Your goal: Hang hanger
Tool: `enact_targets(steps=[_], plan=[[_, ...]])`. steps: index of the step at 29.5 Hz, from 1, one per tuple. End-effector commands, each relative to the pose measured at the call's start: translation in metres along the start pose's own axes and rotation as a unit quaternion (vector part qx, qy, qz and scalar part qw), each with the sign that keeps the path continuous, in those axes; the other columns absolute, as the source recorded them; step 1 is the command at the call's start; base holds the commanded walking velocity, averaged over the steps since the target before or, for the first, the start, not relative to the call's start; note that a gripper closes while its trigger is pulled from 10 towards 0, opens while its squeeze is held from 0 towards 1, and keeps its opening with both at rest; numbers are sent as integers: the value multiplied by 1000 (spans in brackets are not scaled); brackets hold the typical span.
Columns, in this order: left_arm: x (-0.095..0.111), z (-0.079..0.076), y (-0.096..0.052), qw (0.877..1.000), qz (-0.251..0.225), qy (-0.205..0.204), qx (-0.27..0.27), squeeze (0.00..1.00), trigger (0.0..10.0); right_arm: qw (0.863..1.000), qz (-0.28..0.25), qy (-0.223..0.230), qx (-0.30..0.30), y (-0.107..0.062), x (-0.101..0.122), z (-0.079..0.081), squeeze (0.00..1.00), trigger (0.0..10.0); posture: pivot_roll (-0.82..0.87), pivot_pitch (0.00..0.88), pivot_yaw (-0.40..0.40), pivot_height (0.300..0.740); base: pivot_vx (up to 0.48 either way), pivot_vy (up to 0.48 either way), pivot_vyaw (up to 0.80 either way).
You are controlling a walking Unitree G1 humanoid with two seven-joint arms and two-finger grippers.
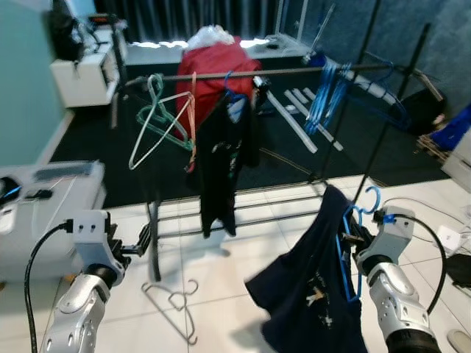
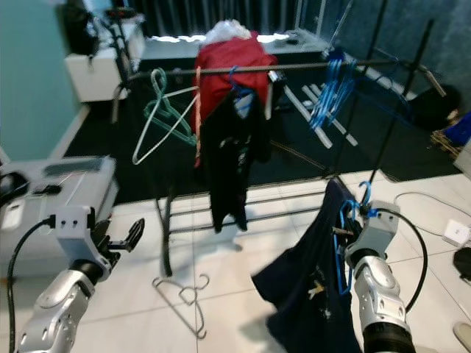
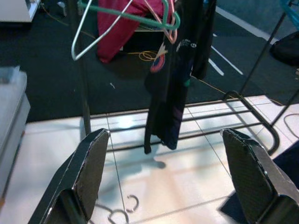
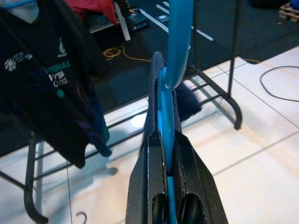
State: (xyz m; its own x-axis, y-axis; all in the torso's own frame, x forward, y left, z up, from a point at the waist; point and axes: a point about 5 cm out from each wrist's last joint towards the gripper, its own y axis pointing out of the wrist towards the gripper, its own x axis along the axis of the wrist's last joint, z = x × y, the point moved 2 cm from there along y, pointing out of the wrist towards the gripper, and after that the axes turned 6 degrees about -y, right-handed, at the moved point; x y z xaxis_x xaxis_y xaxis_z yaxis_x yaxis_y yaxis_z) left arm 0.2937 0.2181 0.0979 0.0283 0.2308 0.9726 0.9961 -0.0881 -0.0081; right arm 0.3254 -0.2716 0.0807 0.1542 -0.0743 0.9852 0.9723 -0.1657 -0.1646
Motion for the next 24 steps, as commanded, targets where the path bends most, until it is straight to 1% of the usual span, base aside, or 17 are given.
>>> enact_targets(steps=[1, 6, 7, 8, 9, 11, 12, 13, 14, 17, 19, 20, 21, 22, 23, 24], plan=[[-3, 2, -1, 1000, 6, 6, 4, 0, 10000, 1000, -18, -4, 7, 2, 7, 2, 0, 0, -13, 0, 8, 740, 480, 0, 0], [-3, 4, 0, 1000, 8, 11, 11, 0, 10000, 999, -18, -2, 41, 2, 7, 9, 0, 0, -16, 0, 11, 740, 480, 0, 0], [-3, 4, 0, 1000, 9, 12, 12, 0, 10000, 998, -17, -1, 57, 2, 7, 13, 0, 0, -16, 0, 12, 740, 480, 0, 0], [-3, 4, 0, 1000, 9, 12, 12, 0, 10000, 998, -17, -1, 57, 2, 7, 13, 0, 0, -16, 0, 12, 740, 480, 0, 0], [-3, 4, 0, 1000, 9, 12, 12, 0, 10000, 997, -15, 1, 79, 1, 6, 17, 0, 0, -16, 0, 12, 740, 480, 0, 0], [-3, 5, 0, 1000, 10, 14, 13, 0, 10000, 989, -11, 4, 147, -1, 6, 32, 0, 0, -13, 0, 17, 740, 480, 0, 0], [-3, 5, 0, 1000, 10, 14, 13, 0, 10000, 989, -11, 4, 147, -1, 6, 32, 0, 0, -13, 0, 17, 740, 480, 0, 0], [-3, 5, 0, 1000, 11, 16, 13, 0, 10000, 975, -8, 2, 220, -6, 6, 48, 0, 0, -13, 0, 17, 740, 480, 0, 0], [-3, 5, 0, 1000, 11, 16, 13, 0, 10000, 975, -8, 2, 220, -6, 6, 48, 0, 0, -13, 0, 17, 740, 480, 0, 0], [-4, 5, 1, 1000, 12, 17, 13, 0, 10000, 963, -18, 12, 267, -11, 12, 60, 0, 0, -6, 0, 19, 740, 480, 0, 0], [-4, 5, 1, 1000, 12, 17, 13, 0, 10000, 963, -18, 12, 267, -11, 12, 60, 0, 0, -6, 0, 19, 740, 480, 0, 0], [-4, 5, 1, 1000, 13, 18, 13, 0, 10000, 973, -38, 20, 225, -3, 25, 56, 0, 0, 0, 0, 19, 740, 480, 0, 0], [-4, 5, 1, 1000, 13, 18, 13, 0, 10000, 973, -38, 20, 225, -3, 25, 56, 0, 0, 0, 0, 19, 740, 480, 0, 0], [-4, 5, 1, 1000, 14, 18, 12, 0, 10000, 978, -43, 23, 201, 1, 29, 53, 0, 0, 0, 0, 19, 740, 480, 0, 0], [-4, 5, 1, 1000, 14, 17, 11, 0, 10000, 986, -56, 18, 153, 8, 38, 43, 0, 0, 1, 0, 20, 740, 480, 0, 0], [-4, 5, 1, 1000, 14, 17, 11, 0, 10000, 986, -56, 18, 153, 8, 38, 43, 0, 0, 1, 0, 20, 740, 480, 0, 0]])
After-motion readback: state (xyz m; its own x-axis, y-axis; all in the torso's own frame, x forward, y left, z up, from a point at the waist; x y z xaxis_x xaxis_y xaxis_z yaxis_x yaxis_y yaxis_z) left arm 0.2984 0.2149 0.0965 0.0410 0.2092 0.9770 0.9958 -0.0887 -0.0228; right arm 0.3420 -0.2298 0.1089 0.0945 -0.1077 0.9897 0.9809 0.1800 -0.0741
